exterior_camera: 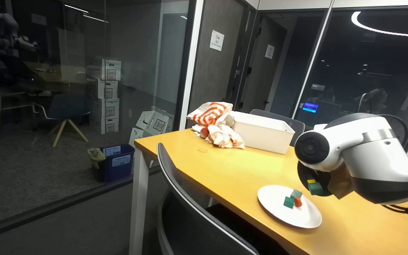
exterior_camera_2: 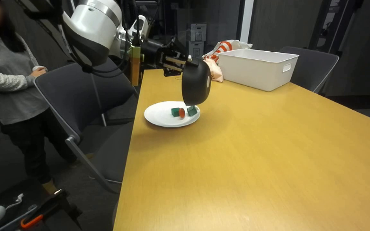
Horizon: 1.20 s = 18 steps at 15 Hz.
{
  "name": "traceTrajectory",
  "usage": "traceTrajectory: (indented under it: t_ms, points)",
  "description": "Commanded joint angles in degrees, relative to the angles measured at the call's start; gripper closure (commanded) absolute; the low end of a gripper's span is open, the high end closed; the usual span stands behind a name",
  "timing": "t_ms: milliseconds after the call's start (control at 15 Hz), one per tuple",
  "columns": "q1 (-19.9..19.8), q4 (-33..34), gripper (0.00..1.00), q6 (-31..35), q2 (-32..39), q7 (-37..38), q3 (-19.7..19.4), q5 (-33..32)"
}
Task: Pour the contents from the bowl onto the plate
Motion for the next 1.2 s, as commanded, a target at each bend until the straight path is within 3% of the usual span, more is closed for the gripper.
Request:
traceTrajectory:
  t_ms: [0, 267, 467, 800, 1133]
  points:
    - [0.9, -0.9, 0.9, -4.8, -0.3, 3.4, 1.1, -6.2]
    - [1.6, -0.7, 0.9, -8.7, 0.4, 5.0, 2.3, -8.7]
    - [1.3, 0.3, 0.9, -9.8, 1.1, 3.2, 2.7, -4.7]
    - [-4.9, 0.2, 0.9, -2.3, -3.9, 1.3, -1.7, 7.1]
    - [-11.9, 0.7, 0.9, 12.0, -6.0, -6.3, -8.5, 19.8]
